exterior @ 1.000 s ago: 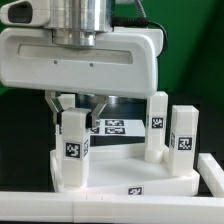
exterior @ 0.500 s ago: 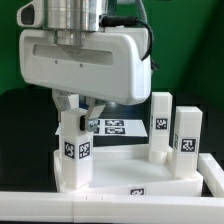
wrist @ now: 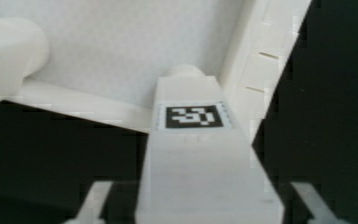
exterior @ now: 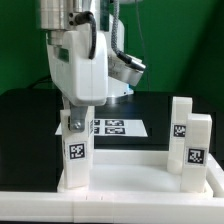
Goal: Assemble desk
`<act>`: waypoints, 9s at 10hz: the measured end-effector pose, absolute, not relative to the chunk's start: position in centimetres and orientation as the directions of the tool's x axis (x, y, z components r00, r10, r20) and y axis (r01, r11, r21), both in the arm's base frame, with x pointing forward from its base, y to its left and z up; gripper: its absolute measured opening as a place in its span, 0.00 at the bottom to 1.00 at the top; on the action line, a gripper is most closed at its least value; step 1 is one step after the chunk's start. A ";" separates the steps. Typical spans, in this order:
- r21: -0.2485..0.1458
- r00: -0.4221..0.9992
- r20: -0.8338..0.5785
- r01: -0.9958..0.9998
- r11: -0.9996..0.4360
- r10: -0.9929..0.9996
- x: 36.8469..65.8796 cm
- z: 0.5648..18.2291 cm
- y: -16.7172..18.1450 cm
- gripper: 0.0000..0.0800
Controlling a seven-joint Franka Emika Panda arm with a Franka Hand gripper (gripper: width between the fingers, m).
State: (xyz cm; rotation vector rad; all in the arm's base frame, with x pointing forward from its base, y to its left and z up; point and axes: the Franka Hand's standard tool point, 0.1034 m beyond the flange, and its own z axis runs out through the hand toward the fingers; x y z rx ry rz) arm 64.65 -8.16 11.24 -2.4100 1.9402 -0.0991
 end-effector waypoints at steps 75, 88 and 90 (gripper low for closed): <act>0.026 0.936 0.007 -0.352 -0.936 -0.352 64.8 10.8 -9.1 0.37; -0.041 0.195 -0.031 -0.980 -0.194 -0.980 65.0 10.8 -9.5 0.37; -0.039 0.256 -0.028 -0.966 -0.255 -0.966 65.0 10.7 -8.8 0.74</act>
Offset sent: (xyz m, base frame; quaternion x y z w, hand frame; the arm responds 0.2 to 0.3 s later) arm 0.0000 0.0000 0.0000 0.0000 0.0000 -0.0650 0.9979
